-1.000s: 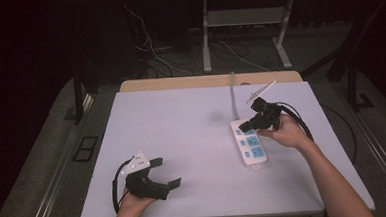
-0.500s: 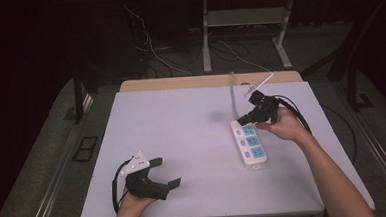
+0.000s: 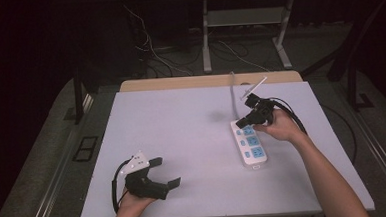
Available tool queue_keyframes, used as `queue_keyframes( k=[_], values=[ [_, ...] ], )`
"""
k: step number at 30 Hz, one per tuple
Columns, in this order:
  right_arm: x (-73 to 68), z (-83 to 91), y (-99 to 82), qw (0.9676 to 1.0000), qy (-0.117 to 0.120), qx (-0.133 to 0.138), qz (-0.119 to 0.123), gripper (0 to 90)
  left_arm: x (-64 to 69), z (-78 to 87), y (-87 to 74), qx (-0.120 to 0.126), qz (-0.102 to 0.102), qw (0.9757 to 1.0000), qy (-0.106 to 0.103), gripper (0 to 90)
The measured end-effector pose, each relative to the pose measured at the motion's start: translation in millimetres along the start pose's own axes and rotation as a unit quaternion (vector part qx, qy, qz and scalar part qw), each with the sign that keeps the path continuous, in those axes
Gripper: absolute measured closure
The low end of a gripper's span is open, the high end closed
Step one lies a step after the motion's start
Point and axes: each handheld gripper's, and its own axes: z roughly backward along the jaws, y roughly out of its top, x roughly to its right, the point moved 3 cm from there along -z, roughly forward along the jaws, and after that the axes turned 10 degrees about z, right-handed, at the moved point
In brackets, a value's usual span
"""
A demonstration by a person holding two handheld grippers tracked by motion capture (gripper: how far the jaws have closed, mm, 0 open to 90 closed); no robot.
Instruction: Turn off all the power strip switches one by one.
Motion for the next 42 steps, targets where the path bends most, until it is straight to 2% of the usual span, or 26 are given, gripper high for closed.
queue_keyframes(
  k=[15, 20, 25, 29, 32, 39, 42],
  values=[
    [2.3, -13.5, -2.3, 0.9999, 0.009, -0.012, -0.001, 90.0, -0.6, 0.1, 0.1, 0.000, 0.001, 1.0000, 0.000, 0.0],
    [1.3, -19.2, -3.7, 0.9996, 0.004, -0.028, 0.003, 90.0, -1.0, 0.4, 0.1, 0.000, 0.001, 1.0000, 0.000, 0.0],
    [1.6, -19.8, -4.4, 0.9998, 0.009, -0.019, -0.002, 90.0, -0.9, 0.7, -0.1, -0.001, 0.000, 1.0000, 0.001, 0.0],
    [1.5, -18.8, -4.9, 0.9997, -0.001, -0.023, 0.000, 90.0, -0.8, 0.6, -0.1, -0.001, 0.000, 1.0000, 0.001, 0.0],
    [2.8, -18.1, -6.7, 0.9998, 0.001, -0.020, -0.005, 90.0, -0.2, 0.2, -0.2, -0.001, -0.001, 1.0000, 0.000, 0.0],
    [6.3, -17.9, -13.6, 0.9996, 0.013, 0.011, -0.022, 90.0, 0.5, -1.2, -0.5, -0.002, 0.000, 1.0000, 0.000, 0.0],
    [6.2, -18.0, -14.3, 0.9995, 0.012, 0.014, -0.025, 90.0, 0.7, -1.6, -0.4, -0.003, -0.002, 1.0000, 0.000, 0.0]
  ],
)
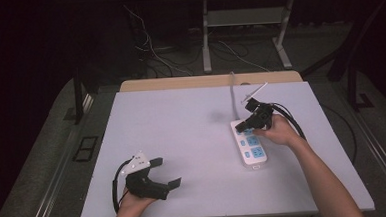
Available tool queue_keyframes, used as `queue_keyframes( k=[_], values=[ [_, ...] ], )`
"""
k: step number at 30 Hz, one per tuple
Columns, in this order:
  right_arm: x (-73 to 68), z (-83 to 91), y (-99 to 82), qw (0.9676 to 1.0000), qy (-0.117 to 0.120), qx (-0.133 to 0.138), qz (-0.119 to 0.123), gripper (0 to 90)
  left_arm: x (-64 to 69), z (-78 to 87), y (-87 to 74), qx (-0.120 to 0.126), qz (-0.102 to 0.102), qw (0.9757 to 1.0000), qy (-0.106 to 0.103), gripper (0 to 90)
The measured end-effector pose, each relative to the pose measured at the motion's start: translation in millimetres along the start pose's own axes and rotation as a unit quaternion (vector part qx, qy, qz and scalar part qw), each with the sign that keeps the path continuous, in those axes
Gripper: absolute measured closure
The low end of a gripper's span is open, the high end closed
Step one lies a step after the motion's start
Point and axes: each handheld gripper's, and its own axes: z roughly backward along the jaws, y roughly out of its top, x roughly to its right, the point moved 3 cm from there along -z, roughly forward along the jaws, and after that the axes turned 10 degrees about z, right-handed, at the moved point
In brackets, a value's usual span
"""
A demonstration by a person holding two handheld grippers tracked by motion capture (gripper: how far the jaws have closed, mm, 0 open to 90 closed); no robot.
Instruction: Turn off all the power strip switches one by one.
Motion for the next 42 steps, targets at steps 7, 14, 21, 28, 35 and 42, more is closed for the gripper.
queue_keyframes(
  k=[7, 14, 21, 28, 35, 42],
  values=[
    [-3.6, -2.3, 2.7, 0.9998, -0.014, -0.009, 0.008, 90.0, 1.6, -0.1, -0.1, 0.000, -0.002, 1.0000, -0.001, 0.0],
    [-5.2, -2.2, 1.2, 0.9996, -0.023, -0.003, 0.015, 90.0, 1.2, -0.2, 0.0, -0.001, -0.003, 1.0000, -0.001, 0.0],
    [-3.9, -1.8, -1.7, 0.9998, -0.017, 0.011, 0.007, 90.0, 1.2, -0.4, -0.1, -0.002, -0.004, 1.0000, -0.001, 0.0],
    [-4.3, -1.4, -3.3, 0.9996, -0.019, 0.019, 0.008, 90.0, 0.1, 0.2, -0.2, -0.001, -0.001, 1.0000, -0.001, 0.0],
    [-7.1, 4.0, 0.7, 0.9995, -0.011, 0.028, 0.003, 90.0, -0.5, 1.0, 0.2, 0.002, 0.002, 1.0000, -0.002, 0.0],
    [-9.7, 16.5, 1.8, 0.9989, -0.013, 0.044, 0.006, 90.0, 0.1, 0.3, 0.0, 0.000, 0.000, 1.0000, -0.003, 0.0]
  ],
)
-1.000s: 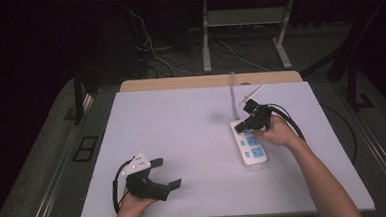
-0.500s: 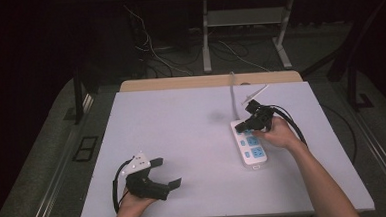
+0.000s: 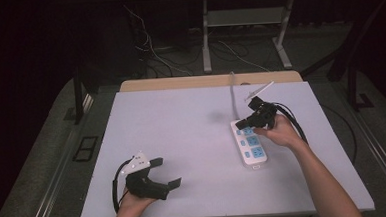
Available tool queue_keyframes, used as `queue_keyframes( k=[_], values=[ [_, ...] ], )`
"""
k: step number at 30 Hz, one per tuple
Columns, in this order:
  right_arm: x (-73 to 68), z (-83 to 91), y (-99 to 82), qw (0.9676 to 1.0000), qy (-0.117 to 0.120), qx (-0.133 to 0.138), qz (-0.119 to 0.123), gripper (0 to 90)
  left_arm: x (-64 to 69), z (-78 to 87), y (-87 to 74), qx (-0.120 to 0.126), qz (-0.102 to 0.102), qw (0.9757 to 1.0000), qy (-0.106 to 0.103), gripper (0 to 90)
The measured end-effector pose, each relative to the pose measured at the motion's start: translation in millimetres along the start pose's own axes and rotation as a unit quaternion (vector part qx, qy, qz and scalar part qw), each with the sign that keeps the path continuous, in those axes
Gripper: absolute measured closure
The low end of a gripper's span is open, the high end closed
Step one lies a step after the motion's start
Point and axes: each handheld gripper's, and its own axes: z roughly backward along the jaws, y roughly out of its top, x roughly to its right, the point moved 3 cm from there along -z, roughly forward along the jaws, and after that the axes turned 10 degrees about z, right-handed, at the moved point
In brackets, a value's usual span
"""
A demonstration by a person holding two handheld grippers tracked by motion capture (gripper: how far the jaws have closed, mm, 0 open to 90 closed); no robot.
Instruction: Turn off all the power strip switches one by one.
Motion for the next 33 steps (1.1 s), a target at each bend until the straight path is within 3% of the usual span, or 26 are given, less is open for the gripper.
queue_keyframes(
  k=[10, 20, 29, 31, 33],
  values=[
    [-4.5, 22.0, -4.1, 0.9997, -0.020, 0.008, -0.012, 87.3, 0.9, 0.2, 0.0, 0.001, 0.000, 1.0000, -0.001, 0.0],
    [-18.3, 47.8, -20.6, 0.9963, -0.061, 0.046, -0.040, 55.6, 3.1, -0.8, 0.0, 0.002, -0.001, 1.0000, -0.004, 0.0],
    [-29.4, 67.6, -38.6, 0.9891, -0.102, 0.072, -0.078, 23.2, 3.9, -0.9, 0.3, 0.003, 0.001, 1.0000, -0.005, 0.0],
    [-33.1, 71.2, -43.1, 0.9879, -0.104, 0.078, -0.085, 11.3, 3.9, -1.0, 0.3, 0.003, 0.001, 1.0000, -0.005, 0.0],
    [-38.0, 74.2, -47.9, 0.9877, -0.102, 0.082, -0.086, 8.8, 3.9, -1.3, 0.2, 0.002, 0.001, 1.0000, -0.005, 0.0]
  ],
)
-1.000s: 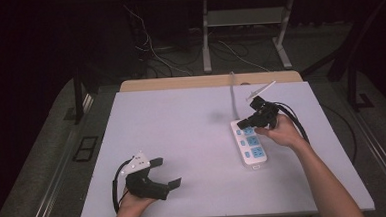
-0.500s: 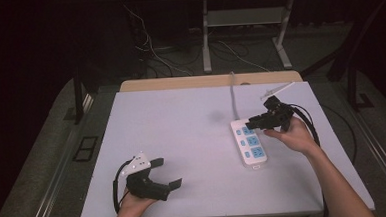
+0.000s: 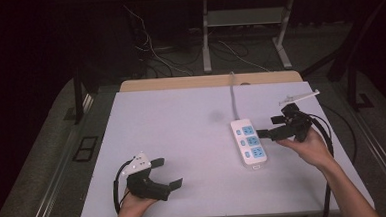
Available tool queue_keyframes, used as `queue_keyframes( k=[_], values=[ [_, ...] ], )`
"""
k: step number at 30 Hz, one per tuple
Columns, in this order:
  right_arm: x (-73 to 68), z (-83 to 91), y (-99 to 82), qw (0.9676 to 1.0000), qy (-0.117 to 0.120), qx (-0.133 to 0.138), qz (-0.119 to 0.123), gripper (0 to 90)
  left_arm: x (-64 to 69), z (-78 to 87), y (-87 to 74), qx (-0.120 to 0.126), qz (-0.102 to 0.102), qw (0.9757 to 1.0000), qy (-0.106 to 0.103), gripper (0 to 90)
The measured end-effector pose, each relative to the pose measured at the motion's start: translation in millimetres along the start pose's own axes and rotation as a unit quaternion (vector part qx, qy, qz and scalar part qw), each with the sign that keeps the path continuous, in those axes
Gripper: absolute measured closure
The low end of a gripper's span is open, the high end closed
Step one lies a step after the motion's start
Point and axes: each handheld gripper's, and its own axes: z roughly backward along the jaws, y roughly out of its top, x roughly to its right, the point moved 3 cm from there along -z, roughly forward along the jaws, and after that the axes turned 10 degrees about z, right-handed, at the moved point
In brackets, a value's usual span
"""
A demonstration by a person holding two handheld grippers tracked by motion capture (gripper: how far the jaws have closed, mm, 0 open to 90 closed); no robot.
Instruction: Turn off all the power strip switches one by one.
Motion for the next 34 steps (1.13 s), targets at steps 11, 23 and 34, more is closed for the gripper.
queue_keyframes(
  k=[11, 23, 34],
  values=[
    [-20.2, 21.1, -27.8, 0.9994, 0.011, 0.034, -0.005, 0.5, 0.3, 0.2, -0.2, 0.000, 0.002, 1.0000, 0.001, 0.0],
    [-42.5, 26.5, -73.6, 0.9979, 0.011, 0.058, -0.027, 0.6, -0.1, 0.6, -0.9, -0.002, 0.007, 1.0000, 0.002, 0.0],
    [-56.7, 25.2, -101.9, 0.9970, 0.010, 0.071, -0.030, 0.6, -0.9, 0.8, -0.7, -0.005, 0.009, 0.9999, 0.002, 0.0]
  ],
)
